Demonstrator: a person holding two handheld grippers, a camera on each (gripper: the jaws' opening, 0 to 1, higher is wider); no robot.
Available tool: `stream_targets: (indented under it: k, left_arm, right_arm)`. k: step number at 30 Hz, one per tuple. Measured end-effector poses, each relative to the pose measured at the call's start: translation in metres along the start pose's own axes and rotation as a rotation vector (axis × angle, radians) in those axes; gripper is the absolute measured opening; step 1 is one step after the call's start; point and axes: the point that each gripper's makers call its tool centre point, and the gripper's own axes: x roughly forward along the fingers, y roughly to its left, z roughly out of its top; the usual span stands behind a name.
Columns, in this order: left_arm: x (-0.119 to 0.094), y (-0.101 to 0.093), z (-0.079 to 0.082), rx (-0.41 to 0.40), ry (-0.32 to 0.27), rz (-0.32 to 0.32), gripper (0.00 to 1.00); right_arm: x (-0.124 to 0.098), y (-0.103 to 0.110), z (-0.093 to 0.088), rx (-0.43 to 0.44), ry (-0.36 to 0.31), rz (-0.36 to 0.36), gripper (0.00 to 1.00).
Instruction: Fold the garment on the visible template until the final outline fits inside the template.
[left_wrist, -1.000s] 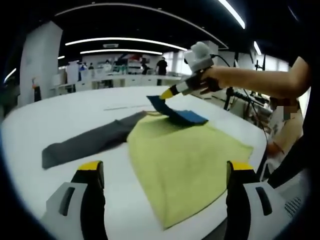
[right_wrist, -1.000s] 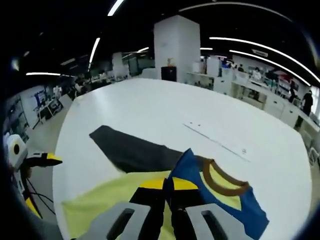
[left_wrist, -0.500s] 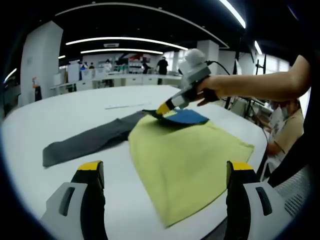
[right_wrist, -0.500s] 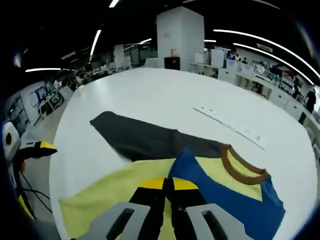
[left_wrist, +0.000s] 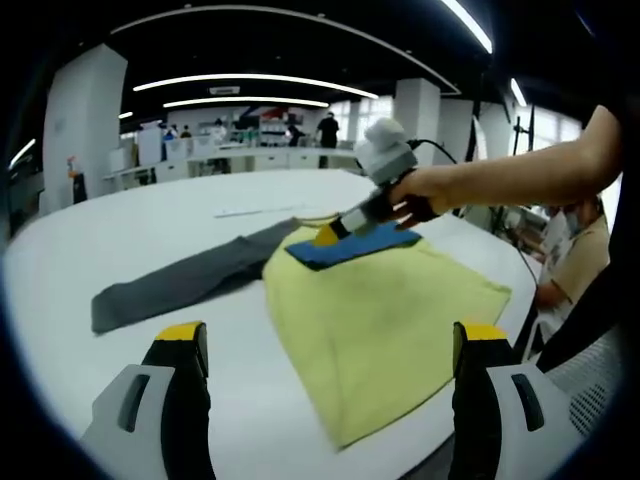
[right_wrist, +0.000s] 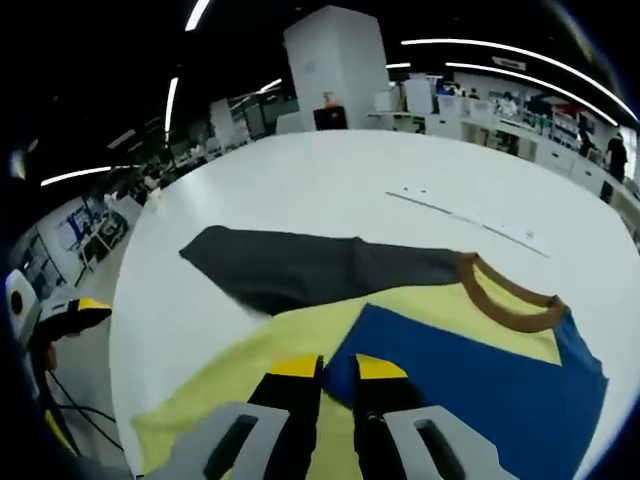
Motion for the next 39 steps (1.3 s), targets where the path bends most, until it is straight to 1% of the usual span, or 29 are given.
stream_targets:
  k: [2,5,8,10,16,20,22,25,29,33,35,39]
  left_arm:
    - [0.0,0.002,0.002,0.004,0.0,0.001,0.99]
    - [0.002,0.005,0.005,0.008,-0.004,0.001,0.99]
    - [0.004,0.008,0.008,0.014,-0.01,0.002,0.99]
    - [0.005,0.01,0.009,0.016,-0.013,-0.001,0.99]
    - [0.007,0.011,0.016,0.008,-0.022,0.001,0.99]
    - [0.006,0.014,0.02,0.01,-0.021,0.012,0.99]
    - [0.004,0.017,0.022,0.016,-0.025,0.024,0.99]
    - [0.003,0.025,0.025,0.002,-0.032,0.042,0.99]
    - [0.001,0.036,0.028,-0.011,-0.043,0.071,0.99]
    - [-0.003,0.054,0.031,-0.026,-0.058,0.113,0.99]
    - [-0.004,0.063,0.032,-0.034,-0.061,0.13,0.99]
    - [-0.007,0.084,0.031,-0.049,-0.063,0.17,0.99]
  right_arm:
    - [-0.004,-0.001,0.004,0.027,-0.014,0.012,0.22]
    - [-0.012,-0.001,0.009,0.03,-0.034,0.025,0.29]
    - [-0.018,0.0,0.014,0.043,-0.057,0.043,0.41]
    - [-0.023,0.001,0.018,0.048,-0.08,0.058,0.47]
    - [-0.04,0.001,0.023,0.032,-0.128,0.08,0.61]
    - [-0.051,0.004,0.026,0.008,-0.169,0.091,0.75]
    - [-0.053,0.002,0.026,-0.006,-0.186,0.09,0.77]
    - [-0.059,0.002,0.025,0.0,-0.207,0.098,0.81]
    - [-0.065,0.005,0.02,-0.003,-0.222,0.113,0.89]
    - [-0.071,0.008,0.014,-0.024,-0.224,0.119,0.95]
    - [-0.076,0.006,0.012,-0.036,-0.231,0.099,0.97]
    - [-0.083,0.002,0.008,-0.023,-0.25,0.081,0.98]
